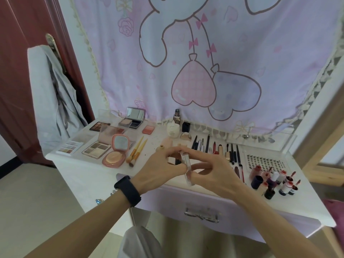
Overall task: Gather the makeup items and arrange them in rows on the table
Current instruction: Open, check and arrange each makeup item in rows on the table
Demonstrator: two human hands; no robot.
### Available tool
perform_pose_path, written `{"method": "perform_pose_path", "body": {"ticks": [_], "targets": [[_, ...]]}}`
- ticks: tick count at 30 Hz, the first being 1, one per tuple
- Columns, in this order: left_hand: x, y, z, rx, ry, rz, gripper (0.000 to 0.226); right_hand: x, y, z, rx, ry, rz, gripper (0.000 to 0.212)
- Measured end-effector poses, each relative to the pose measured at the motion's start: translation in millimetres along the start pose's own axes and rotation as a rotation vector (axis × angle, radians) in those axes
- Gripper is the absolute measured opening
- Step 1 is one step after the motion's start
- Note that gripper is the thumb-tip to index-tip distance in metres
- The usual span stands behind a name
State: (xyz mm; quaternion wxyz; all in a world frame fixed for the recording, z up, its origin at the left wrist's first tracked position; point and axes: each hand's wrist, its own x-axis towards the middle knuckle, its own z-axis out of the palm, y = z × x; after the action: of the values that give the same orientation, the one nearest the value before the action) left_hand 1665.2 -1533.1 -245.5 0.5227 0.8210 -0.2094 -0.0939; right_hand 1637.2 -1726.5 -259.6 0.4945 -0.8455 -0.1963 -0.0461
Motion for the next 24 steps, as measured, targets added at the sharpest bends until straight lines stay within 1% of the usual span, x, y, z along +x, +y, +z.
{"method": "perform_pose_path", "body": {"ticks": [3, 6, 9, 11, 14, 20, 24], "targets": [[-1.8, 3.1, 1.6, 0.024, 0.047, -0.002, 0.052, -0.5, -1.3, -1.7, 0.010, 0.013, -0.031, 0.067], [-2.7, 3.5, 0.2, 0.028, 0.054, 0.004, 0.050, -1.6, -1.9, -4.2, 0.046, 0.004, -0.028, 0.063], [-1.4, 3.4, -1.5, -0.091, 0.047, -0.019, 0.047, -0.3, -1.7, -7.2, 0.065, -0.007, -0.002, 0.060], [-0.3, 3.6, -0.8, -0.155, 0.035, -0.036, 0.040, 0.6, -2.6, -8.2, 0.084, -0.009, 0.018, 0.059], [-0.6, 2.4, -0.9, -0.191, 0.016, -0.062, 0.030, 1.0, -3.0, -8.4, 0.085, -0.030, 0.032, 0.058], [-1.9, 1.4, -4.0, -0.233, 0.005, -0.105, 0.036, 1.5, -2.5, -8.2, 0.100, -0.052, 0.036, 0.055], [-2.6, 4.2, -3.2, -0.270, 0.007, -0.112, 0.031, 3.2, -1.6, -9.1, 0.104, -0.057, 0.028, 0.055]]}}
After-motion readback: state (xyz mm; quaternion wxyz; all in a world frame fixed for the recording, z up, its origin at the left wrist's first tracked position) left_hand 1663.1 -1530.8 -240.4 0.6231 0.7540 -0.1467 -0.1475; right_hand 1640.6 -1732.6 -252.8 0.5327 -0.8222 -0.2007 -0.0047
